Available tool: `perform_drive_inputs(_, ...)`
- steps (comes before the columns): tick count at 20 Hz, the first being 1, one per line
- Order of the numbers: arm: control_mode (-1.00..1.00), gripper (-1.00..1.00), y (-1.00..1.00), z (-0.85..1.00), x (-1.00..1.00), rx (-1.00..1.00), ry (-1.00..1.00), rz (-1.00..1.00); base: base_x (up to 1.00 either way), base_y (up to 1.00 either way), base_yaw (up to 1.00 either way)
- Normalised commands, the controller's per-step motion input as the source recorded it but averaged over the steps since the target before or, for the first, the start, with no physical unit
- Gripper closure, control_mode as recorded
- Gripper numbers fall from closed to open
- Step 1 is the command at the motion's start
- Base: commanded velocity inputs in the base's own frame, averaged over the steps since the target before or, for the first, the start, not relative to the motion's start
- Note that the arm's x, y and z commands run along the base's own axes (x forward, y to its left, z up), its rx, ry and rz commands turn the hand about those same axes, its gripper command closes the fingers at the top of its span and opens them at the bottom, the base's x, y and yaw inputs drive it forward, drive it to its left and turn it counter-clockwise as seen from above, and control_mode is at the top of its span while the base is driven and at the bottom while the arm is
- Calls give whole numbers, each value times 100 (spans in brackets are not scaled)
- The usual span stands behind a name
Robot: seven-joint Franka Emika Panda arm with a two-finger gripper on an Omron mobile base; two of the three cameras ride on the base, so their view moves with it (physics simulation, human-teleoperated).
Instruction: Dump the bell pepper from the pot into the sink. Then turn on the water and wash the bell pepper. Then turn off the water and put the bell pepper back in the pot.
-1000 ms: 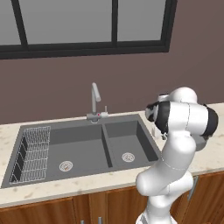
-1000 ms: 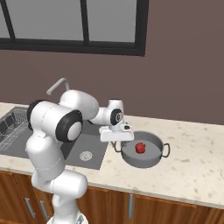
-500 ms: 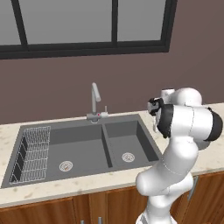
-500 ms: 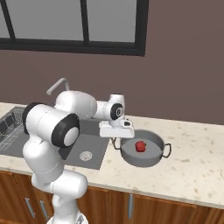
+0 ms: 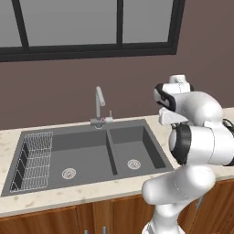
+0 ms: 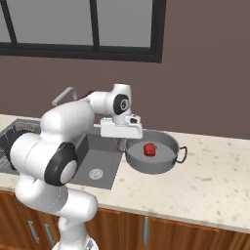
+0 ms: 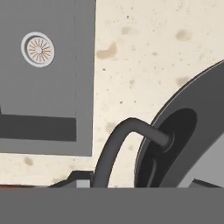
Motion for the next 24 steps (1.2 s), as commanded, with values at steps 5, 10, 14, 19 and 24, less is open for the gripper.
perform_drive_inputs(5, -100, 100, 78, 100, -12, 0, 0, 0, 0, 0, 0)
perform_drive_inputs(10, -100, 100, 85, 100, -2, 0, 0, 0, 0, 0, 0)
perform_drive_inputs(14, -100, 100, 93, 100, 0, 1, 0, 0, 0, 0, 0)
perform_drive_inputs(19, -100, 100, 98, 95, 9, 8, 1, 2, 0, 0, 0)
perform_drive_inputs(24, -100, 100, 100, 71, 3, 9, 0, 4, 0, 0, 0)
